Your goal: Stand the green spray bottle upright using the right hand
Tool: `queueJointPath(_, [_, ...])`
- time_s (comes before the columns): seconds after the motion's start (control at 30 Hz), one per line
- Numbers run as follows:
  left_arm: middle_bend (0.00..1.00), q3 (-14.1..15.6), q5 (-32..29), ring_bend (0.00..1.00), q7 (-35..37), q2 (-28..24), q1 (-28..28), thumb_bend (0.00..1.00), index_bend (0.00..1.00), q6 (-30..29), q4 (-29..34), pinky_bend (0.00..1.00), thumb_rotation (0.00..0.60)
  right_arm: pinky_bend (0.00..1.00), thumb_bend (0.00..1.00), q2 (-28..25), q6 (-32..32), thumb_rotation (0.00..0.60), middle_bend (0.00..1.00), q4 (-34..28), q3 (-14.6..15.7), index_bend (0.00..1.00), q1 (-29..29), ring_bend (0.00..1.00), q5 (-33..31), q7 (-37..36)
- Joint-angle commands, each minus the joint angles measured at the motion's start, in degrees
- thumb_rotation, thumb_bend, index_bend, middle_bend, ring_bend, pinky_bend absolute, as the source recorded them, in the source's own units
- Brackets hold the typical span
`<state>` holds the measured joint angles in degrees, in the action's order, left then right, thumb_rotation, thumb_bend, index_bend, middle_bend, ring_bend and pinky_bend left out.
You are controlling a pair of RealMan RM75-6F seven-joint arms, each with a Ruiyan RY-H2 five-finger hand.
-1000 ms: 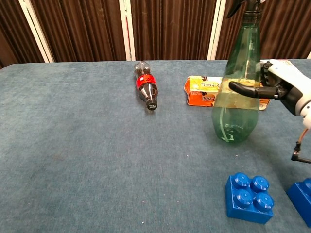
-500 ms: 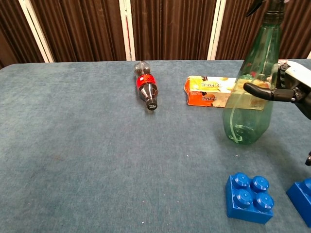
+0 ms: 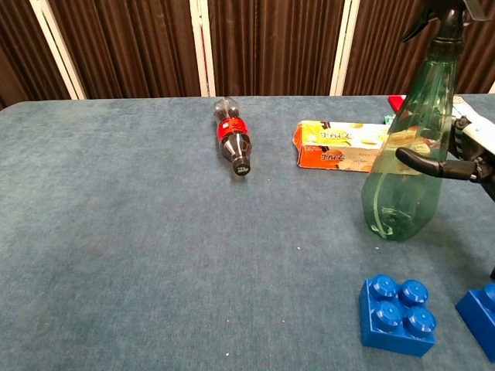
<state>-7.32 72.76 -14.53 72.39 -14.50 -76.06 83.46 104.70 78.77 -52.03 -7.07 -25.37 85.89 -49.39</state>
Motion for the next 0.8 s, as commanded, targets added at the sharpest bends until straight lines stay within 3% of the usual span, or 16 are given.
queueJointPath(0.03, [0.0, -0.05, -0.1, 0.03, -0.04, 0.01, -0.01, 0.04, 0.0, 0.03, -0.05, 0.16, 0.6, 0.0, 0.65, 1.02, 1.18, 0.6, 0.03, 1.48, 0.34, 0.77, 0.37, 0.0, 0.83, -0.41])
queueJointPath(0.13, [0.0, -0.03, -0.12, 0.03, -0.01, 0.02, -0.05, 0.04, 0.0, 0.13, -0.09, 0.16, 0.6, 0.0, 0.57, 1.39, 2.15, 0.6, 0.0, 2.7, 0.94, 0.55, 0.67, 0.0, 1.75, -0.12])
queueJointPath(0.2, [0.0, -0.06, -0.2, 0.03, 0.02, 0.02, -0.08, 0.04, 0.0, 0.2, -0.14, 0.16, 0.6, 0.0, 0.45, 1.37, 2.77, 0.6, 0.0, 3.31, 1.65, 0.34, 1.0, 0.0, 2.54, -0.48])
queueJointPath(0.33, [0.0, -0.08, -0.2, 0.03, 0.09, 0.0, -0.05, 0.04, 0.0, 0.12, -0.09, 0.16, 0.6, 0.0, 0.33, 0.9, 3.3, 0.6, 0.0, 3.5, 2.64, 0.06, 1.45, 0.0, 3.53, 0.32])
queueJointPath(0.4, [0.0, -0.03, -0.08, 0.03, 0.11, -0.02, -0.02, 0.04, 0.0, 0.03, -0.02, 0.16, 0.6, 0.0, 0.28, 0.65, 3.34, 0.6, 0.0, 3.31, 2.79, 0.0, 1.53, 0.0, 3.71, 1.28])
queueJointPath(0.8, [0.0, 0.13, 0.19, 0.03, -0.28, -0.16, 0.5, 0.04, 0.0, -1.0, 0.75, 0.16, 0.6, 0.0, 0.16, -2.53, 1.8, 0.6, 0.0, -0.75, 2.77, 0.0, 1.39, 0.0, 3.6, 5.22])
